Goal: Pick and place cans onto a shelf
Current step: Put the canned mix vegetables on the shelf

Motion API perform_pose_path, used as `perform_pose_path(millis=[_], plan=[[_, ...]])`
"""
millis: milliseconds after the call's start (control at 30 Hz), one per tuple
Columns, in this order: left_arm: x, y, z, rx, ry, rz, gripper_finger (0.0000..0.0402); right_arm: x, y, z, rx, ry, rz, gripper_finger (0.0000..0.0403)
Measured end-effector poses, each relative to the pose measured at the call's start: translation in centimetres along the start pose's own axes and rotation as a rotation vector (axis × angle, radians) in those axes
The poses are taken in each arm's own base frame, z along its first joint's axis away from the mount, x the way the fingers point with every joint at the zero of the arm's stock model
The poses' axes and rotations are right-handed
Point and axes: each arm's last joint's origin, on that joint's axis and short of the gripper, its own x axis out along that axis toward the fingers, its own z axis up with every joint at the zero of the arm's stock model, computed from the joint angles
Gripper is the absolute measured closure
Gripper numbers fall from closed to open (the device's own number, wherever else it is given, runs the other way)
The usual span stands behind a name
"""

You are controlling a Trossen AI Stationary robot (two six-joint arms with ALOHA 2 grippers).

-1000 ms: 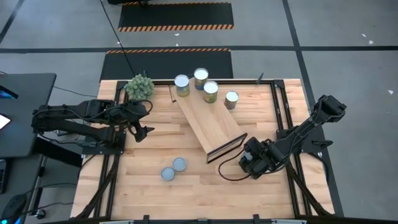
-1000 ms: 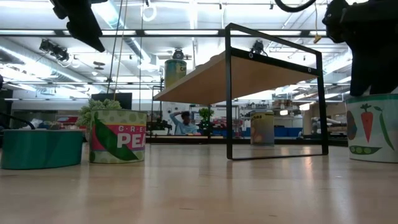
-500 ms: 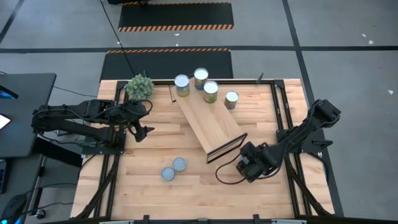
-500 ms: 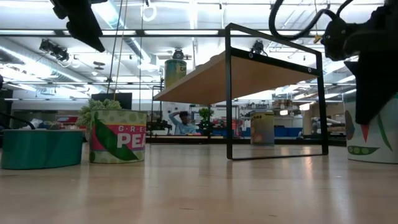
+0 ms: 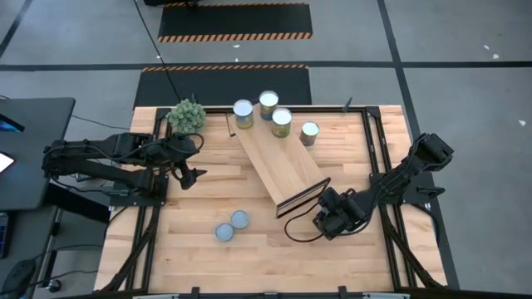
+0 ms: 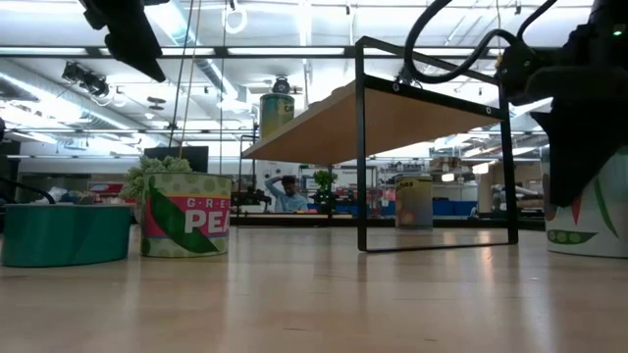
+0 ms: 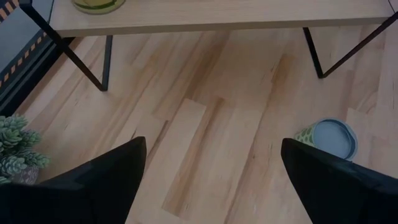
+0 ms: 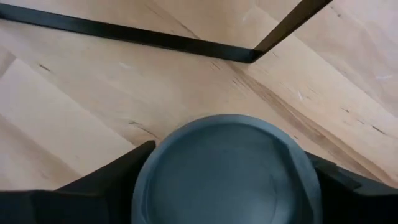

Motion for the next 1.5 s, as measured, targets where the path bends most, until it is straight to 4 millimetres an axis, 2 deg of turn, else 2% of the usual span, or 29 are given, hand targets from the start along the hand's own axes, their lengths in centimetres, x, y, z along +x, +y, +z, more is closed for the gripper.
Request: perform_pose_path(millis=[133, 367, 900, 1067, 1333, 1500], plan=[[0.0, 0.0, 0.0, 0.006, 0.000, 0.000, 0.0025, 0.0, 0.0, 0.2, 0.012, 0.016, 0.001, 0.0124], [0.0, 0.0, 0.0, 0.008, -0.002, 0.000, 0.0025, -0.7, -0.2, 0.3, 0.016, 0.071, 0.039, 0.0125], [0.0, -0.1, 0.5, 0.010, -0.052, -0.006, 0.0025, -5.4, -3.0, 1.6, 0.019, 0.054, 0.202, 0.0124], [0.0, -0.1, 0.5, 0.013, -0.053, -0.006, 0.0025, -7.1, -4.5, 2.2, 0.015, 0.050, 0.260, 0.0124], [0.0, -0.2, 0.6, 0.020, -0.066, 0.000, 0.0025, -9.1, -7.1, 3.2, -0.006, 0.146, 0.365, 0.0123], [0.0, -0.1, 0.7, 0.018, -0.073, 0.006, 0.0025, -9.8, -9.1, 3.9, 0.031, 0.150, 0.348, 0.0123]])
